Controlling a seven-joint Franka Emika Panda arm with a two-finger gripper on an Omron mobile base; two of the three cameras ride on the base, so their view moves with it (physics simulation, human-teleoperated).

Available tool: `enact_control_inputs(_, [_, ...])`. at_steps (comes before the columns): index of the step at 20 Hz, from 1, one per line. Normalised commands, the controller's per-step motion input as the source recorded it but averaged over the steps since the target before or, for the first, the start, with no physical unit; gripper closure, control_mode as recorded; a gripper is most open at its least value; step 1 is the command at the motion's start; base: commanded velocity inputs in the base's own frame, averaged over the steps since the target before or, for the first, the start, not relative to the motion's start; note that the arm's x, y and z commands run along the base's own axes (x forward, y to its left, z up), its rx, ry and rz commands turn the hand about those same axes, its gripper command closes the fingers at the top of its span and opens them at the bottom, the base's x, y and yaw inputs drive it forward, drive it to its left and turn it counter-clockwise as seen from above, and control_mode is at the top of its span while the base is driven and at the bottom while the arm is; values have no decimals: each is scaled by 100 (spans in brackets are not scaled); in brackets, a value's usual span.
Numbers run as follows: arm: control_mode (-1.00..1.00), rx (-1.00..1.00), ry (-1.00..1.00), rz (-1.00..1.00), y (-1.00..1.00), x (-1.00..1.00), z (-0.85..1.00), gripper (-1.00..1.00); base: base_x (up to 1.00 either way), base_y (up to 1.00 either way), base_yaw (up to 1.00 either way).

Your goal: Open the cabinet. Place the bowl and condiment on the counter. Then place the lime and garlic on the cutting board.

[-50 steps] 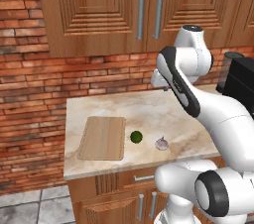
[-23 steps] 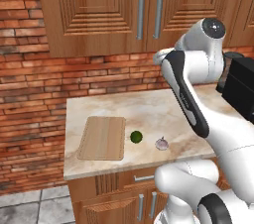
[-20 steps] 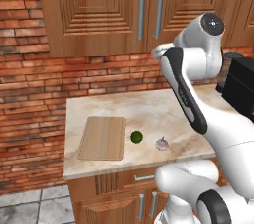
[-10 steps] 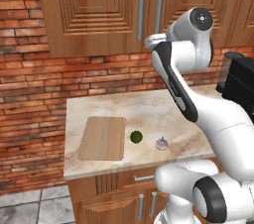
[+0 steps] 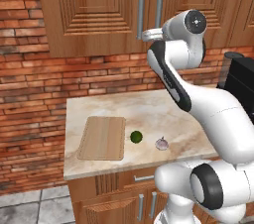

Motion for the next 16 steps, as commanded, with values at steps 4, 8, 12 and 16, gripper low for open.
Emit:
enact_control_inputs(4, [-100, 0, -2, 0, -3, 45, 0, -100, 0, 0, 0])
enact_control_inputs(8, [-100, 0, -3, 0, -13, 46, 4, -100, 0, 0, 0])
enact_control_inputs(12, [-100, 0, -12, 0, -15, 37, 1, -100, 0, 0, 0])
enact_control_inputs(16, [-100, 0, -18, 0, -6, 35, 0, 100, 0, 0, 0])
